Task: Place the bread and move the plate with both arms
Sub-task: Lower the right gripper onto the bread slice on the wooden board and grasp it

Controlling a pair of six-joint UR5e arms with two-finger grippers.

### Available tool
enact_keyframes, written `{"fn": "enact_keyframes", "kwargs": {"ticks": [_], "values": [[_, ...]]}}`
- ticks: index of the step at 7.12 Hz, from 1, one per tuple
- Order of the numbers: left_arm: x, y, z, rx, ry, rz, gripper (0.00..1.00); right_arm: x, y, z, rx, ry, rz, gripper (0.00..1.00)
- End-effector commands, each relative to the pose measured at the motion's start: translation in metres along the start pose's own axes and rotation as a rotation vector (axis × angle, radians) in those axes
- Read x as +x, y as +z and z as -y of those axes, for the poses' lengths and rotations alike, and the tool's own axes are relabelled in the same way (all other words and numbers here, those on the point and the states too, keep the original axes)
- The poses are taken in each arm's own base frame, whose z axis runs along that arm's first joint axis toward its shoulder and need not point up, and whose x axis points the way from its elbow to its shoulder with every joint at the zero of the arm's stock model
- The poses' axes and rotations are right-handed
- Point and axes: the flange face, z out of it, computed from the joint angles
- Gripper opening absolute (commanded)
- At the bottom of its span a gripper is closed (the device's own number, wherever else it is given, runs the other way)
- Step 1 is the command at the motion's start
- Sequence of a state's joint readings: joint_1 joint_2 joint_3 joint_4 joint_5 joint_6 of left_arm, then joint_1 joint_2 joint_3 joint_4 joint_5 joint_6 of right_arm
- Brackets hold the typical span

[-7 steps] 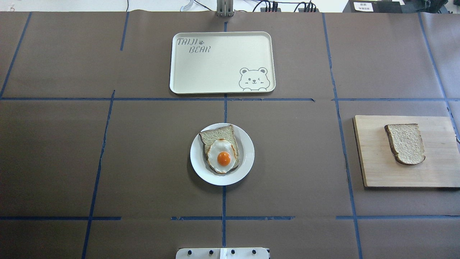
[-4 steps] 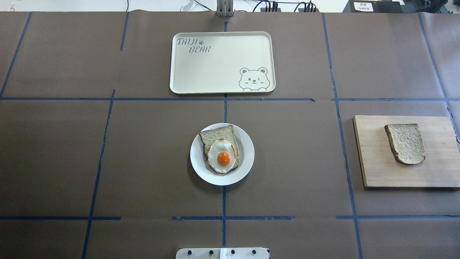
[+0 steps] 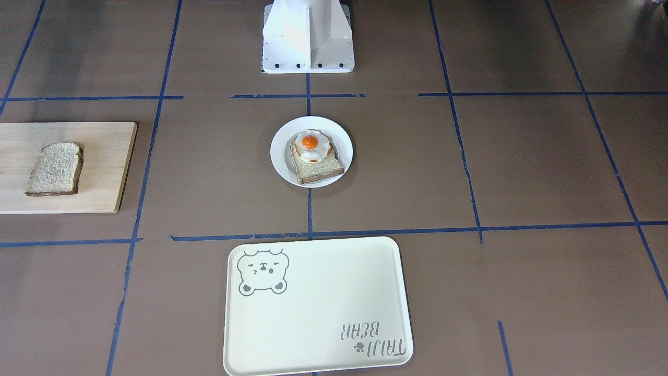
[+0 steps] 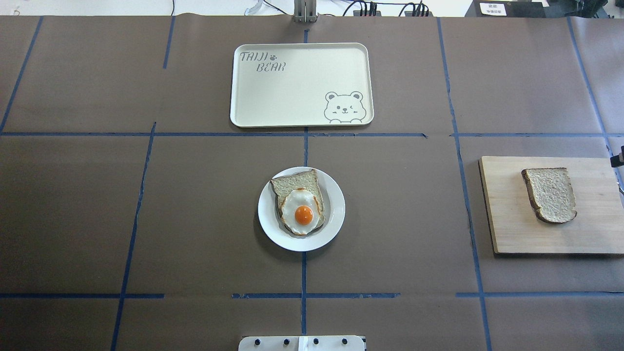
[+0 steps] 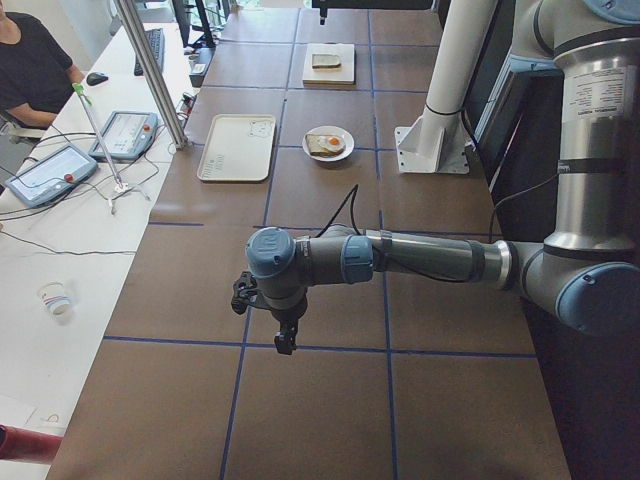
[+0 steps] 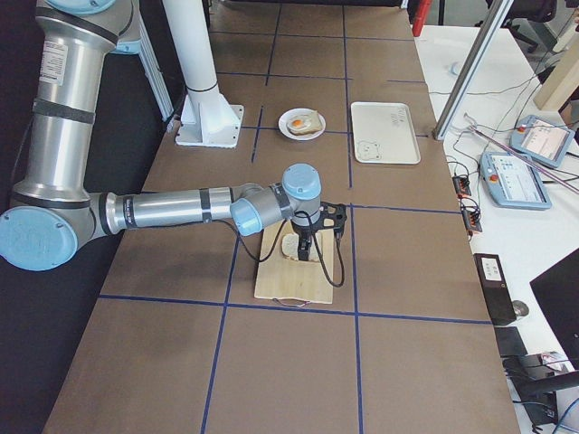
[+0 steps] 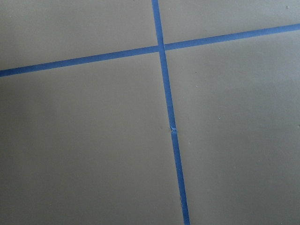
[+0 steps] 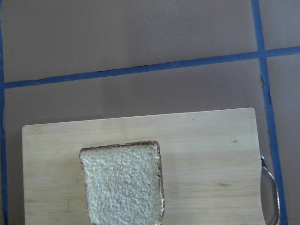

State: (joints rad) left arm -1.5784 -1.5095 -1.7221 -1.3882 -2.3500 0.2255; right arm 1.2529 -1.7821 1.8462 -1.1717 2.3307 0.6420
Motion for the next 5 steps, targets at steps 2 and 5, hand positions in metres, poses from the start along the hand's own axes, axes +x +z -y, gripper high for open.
{"fn": "enact_keyframes", "kwargs": {"ticks": [2, 5], "values": [[0.003, -0.003, 0.001, 0.006, 0.004, 0.001, 1.0, -0.016, 0.077, -0.015, -0.047, -0.008, -0.032, 1.0], [0.003, -0.003, 0.001, 0.006, 0.006, 0.001, 1.0, -0.003, 0.111, -0.004, -0.058, -0.014, -0.05, 0.99]]}}
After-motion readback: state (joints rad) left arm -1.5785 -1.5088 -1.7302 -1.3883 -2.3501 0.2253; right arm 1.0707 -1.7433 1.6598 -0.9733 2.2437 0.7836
